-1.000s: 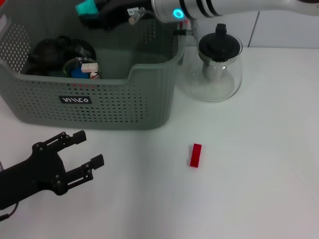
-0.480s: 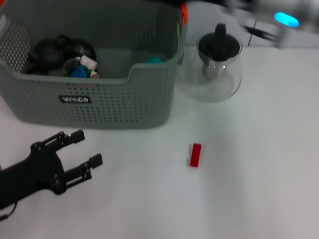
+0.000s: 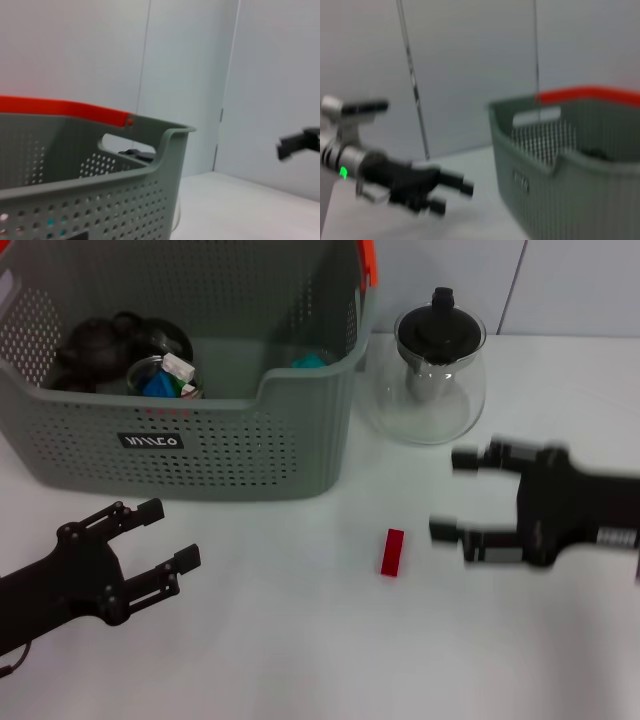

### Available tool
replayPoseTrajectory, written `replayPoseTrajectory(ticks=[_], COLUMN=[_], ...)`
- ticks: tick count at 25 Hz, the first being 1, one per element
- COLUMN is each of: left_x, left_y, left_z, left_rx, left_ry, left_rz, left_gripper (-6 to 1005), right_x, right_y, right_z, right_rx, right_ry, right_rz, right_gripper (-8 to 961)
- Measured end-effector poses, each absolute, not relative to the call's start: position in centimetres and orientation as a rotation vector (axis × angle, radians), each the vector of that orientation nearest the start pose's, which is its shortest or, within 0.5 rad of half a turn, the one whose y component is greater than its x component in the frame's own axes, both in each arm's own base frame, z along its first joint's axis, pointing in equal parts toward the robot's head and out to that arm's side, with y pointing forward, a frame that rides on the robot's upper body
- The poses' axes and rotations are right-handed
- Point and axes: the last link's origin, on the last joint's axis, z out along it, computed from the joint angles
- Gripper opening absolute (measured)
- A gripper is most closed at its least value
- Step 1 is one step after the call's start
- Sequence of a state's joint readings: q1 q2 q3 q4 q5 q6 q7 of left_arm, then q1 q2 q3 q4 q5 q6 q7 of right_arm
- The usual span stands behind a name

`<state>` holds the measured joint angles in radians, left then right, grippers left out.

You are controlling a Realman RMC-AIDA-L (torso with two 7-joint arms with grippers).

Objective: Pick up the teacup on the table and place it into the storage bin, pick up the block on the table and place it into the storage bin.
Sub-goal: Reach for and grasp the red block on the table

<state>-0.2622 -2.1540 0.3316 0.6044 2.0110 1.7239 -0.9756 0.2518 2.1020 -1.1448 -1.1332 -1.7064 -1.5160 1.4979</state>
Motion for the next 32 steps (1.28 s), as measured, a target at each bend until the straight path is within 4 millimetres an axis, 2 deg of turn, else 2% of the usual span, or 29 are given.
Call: replayPoseTrajectory(ticks=[7, 12, 23, 27, 29, 30, 32], left_x=[-33.0, -33.2, -33.3, -33.4, -33.4, -33.4, -33.4], left_y=[23.6, 23.8, 23.7, 23.7, 23.7, 23.7, 23.7], left_z=[0.2, 0.1, 0.0, 0.0, 0.0, 0.0, 0.0], left_rx=[-2.381, -2.378, -2.376, -2.374, -2.374, -2.374, -2.373], left_ry=[-0.577, -0.585, -0.593, -0.596, -0.596, -0.596, -0.597], left_rz=[-0.860, -0.842, -0.838, -0.836, -0.835, -0.835, -0.834], left_gripper=[751, 752, 751, 751, 751, 751, 752], right_x=[26.2, 27.8, 27.4, 26.6, 24.9, 24.9, 23.5], right_y=[28.7, 29.0, 29.6, 31.1, 32.5, 32.5, 33.2], right_z=[-3.8, -5.7, -4.9, -3.6, -1.9, -1.9, -1.0], right_rx=[-2.770, -2.737, -2.729, -2.795, -2.861, -2.861, -2.903], right_ry=[0.363, 0.376, 0.429, 0.545, 0.590, 0.590, 0.602], right_rz=[0.713, 0.642, 0.692, 0.577, 0.424, 0.424, 0.314], right_gripper=[882, 882, 882, 882, 882, 882, 882])
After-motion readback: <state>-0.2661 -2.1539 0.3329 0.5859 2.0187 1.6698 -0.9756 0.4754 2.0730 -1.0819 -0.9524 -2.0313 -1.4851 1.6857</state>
